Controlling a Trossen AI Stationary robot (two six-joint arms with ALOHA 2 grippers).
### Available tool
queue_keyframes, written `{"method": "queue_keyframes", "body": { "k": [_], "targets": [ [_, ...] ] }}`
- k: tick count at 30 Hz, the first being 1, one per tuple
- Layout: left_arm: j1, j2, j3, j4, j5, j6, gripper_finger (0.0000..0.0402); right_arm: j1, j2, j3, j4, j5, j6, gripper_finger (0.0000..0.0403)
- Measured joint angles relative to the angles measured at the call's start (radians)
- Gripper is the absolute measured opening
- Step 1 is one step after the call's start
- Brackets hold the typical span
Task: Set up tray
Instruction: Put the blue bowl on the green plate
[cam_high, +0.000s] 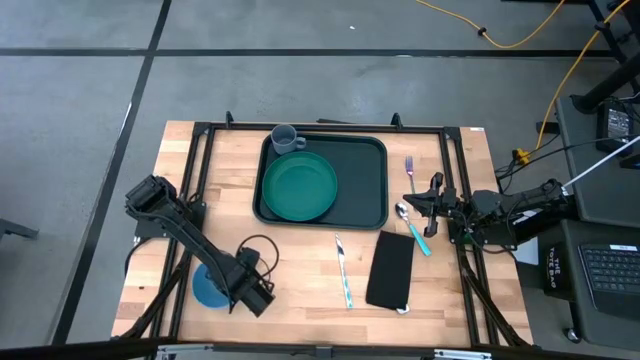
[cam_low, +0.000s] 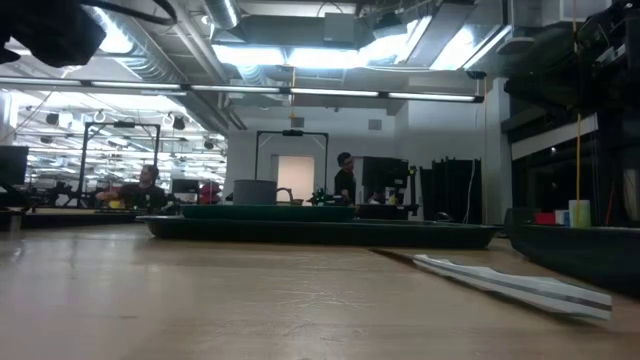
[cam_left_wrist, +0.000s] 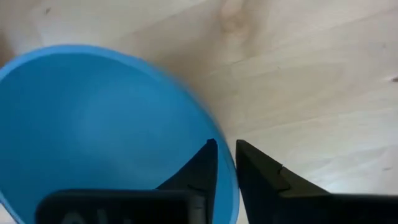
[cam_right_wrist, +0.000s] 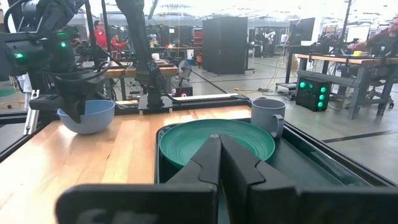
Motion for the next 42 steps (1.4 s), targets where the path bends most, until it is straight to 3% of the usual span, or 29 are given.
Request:
{"method": "queue_keyframes", "body": {
  "k": [5, 14, 20, 26, 42],
  "targets": [
    [0.0, 0.0, 0.0, -0.001, -0.005, 0.075, 0.0007, 0.0, 0.0, 0.0, 0.0, 0.0, 0.0, 0.001],
    [0.001, -0.015, 0.0, 0.0, -0.014, 0.201, 0.0004, 0.0, 0.0, 0.0, 0.0, 0.0, -0.001, 0.001],
    [0.002, -0.09, 0.0, -0.003, -0.147, 0.316, 0.0003, 0.0, 0.0, 0.0, 0.0, 0.0, 0.002, 0.001],
    [0.052, -0.159, 0.0, -0.095, -0.165, 0.432, 0.0003, 0.0, 0.0, 0.0, 0.0, 0.0, 0.001, 0.001],
    [0.311, -0.234, 0.0, -0.162, -0.208, 1.105, 0.0003, 0.0, 0.0, 0.0, 0.0, 0.001, 0.006, 0.001]
  ]
}}
